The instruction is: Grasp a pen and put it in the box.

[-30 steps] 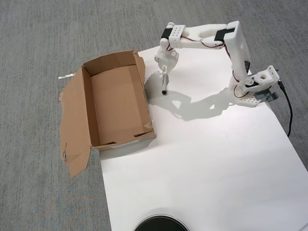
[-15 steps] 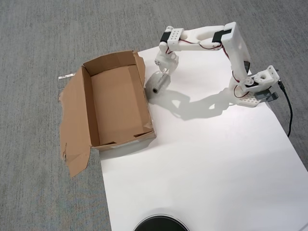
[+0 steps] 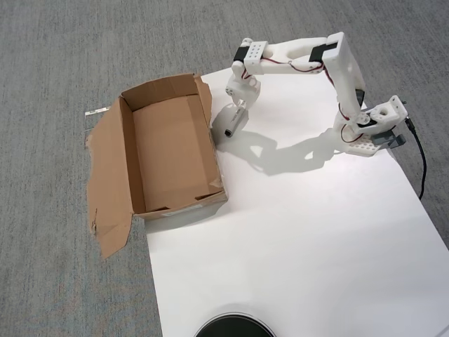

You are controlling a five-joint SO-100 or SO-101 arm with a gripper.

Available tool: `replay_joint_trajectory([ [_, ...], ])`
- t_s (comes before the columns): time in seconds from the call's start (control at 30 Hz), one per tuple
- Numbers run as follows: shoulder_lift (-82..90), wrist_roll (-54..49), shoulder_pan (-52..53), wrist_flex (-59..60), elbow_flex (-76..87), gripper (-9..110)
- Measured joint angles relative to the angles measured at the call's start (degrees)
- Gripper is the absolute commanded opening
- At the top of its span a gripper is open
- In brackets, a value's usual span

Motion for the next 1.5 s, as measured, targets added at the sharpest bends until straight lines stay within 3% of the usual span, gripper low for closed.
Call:
replay_joint_trajectory([
  [0.13,0.0,-0.1,0.0,0.0,0.0,0],
  [0.8,0.7,-0.1,-0.2,-0.3,-0.1,0],
  [1.5,19.2,-0.1,-0.2,-0.3,0.0,0],
])
